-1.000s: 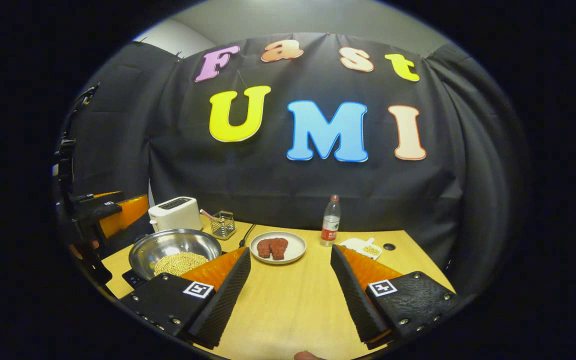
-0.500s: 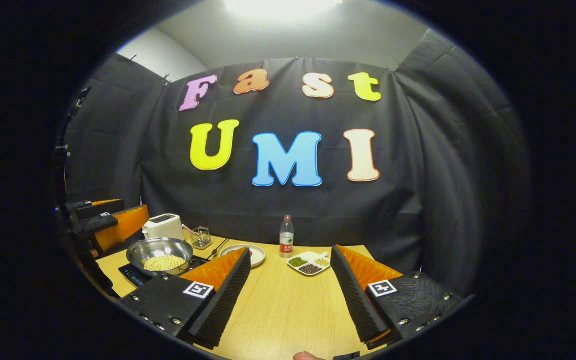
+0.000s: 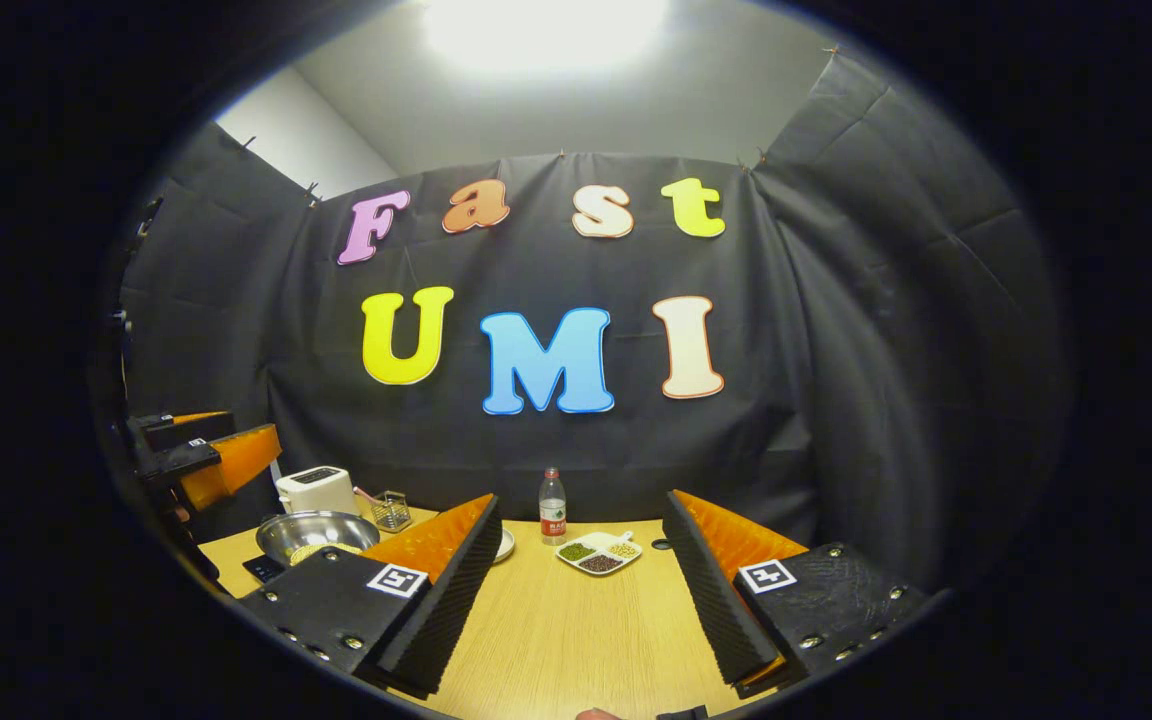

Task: First push the handle of the pot to place it horizontally, then grasp the pot with both hands and set it on the induction cooktop.

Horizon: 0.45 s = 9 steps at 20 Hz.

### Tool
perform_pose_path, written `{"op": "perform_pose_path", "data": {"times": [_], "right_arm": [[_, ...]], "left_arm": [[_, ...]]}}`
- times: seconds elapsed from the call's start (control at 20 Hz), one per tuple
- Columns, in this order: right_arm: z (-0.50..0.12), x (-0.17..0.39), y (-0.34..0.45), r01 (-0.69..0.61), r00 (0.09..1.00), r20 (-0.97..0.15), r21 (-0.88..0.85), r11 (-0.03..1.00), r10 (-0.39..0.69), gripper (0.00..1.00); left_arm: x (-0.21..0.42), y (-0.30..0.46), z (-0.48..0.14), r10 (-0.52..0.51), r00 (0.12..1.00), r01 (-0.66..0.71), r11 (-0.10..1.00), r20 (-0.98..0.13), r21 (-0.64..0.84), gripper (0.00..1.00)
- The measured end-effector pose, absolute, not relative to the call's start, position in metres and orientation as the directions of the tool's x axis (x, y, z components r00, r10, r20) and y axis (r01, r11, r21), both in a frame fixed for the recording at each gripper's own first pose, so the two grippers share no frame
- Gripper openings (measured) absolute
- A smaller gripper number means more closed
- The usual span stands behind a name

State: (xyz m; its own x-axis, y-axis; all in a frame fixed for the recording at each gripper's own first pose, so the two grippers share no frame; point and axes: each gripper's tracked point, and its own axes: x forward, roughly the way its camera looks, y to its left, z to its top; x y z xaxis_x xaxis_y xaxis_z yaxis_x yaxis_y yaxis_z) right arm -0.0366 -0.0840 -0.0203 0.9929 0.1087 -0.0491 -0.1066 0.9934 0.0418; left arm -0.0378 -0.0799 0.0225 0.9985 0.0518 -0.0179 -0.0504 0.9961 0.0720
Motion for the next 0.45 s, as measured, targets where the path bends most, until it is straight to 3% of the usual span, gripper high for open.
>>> {"op": "perform_pose_path", "data": {"times": [0.05,0.1,0.15,0.2,0.25,0.3,0.45], "right_arm": [[-0.019,-0.038,-0.081,-0.108,0.993,-0.043,0.042,0.993,0.109,0.98],[-0.015,-0.039,-0.079,-0.11,0.993,-0.034,0.039,0.993,0.111,0.97],[-0.012,-0.04,-0.08,-0.105,0.994,-0.027,0.034,0.994,0.106,0.97],[-0.011,-0.039,-0.079,-0.099,0.995,-0.022,0.029,0.995,0.1,0.97],[-0.009,-0.04,-0.077,-0.096,0.995,-0.018,0.029,0.995,0.097,0.98],[-0.007,-0.039,-0.075,-0.096,0.995,-0.017,0.028,0.995,0.097,0.98],[-0.002,-0.034,-0.074,-0.083,0.997,-0.008,0.022,0.996,0.083,0.98]], "left_arm": [[-0.039,-0.077,0.022,0.051,0.999,-0.05,0.996,-0.019,0.069,0.91],[-0.041,-0.075,0.021,0.049,0.999,-0.047,0.997,-0.018,0.068,0.98],[-0.042,-0.071,0.022,0.046,0.999,-0.045,0.997,-0.015,0.07,0.9],[-0.043,-0.066,0.022,0.049,0.999,-0.047,0.996,-0.017,0.076,0.9],[-0.044,-0.062,0.021,0.05,0.999,-0.048,0.996,-0.017,0.081,1.0],[-0.045,-0.057,0.024,0.053,0.998,-0.052,0.995,-0.013,0.085,0.91],[-0.047,-0.041,0.027,0.066,0.998,-0.066,0.994,0.0,0.088,0.9]]}}
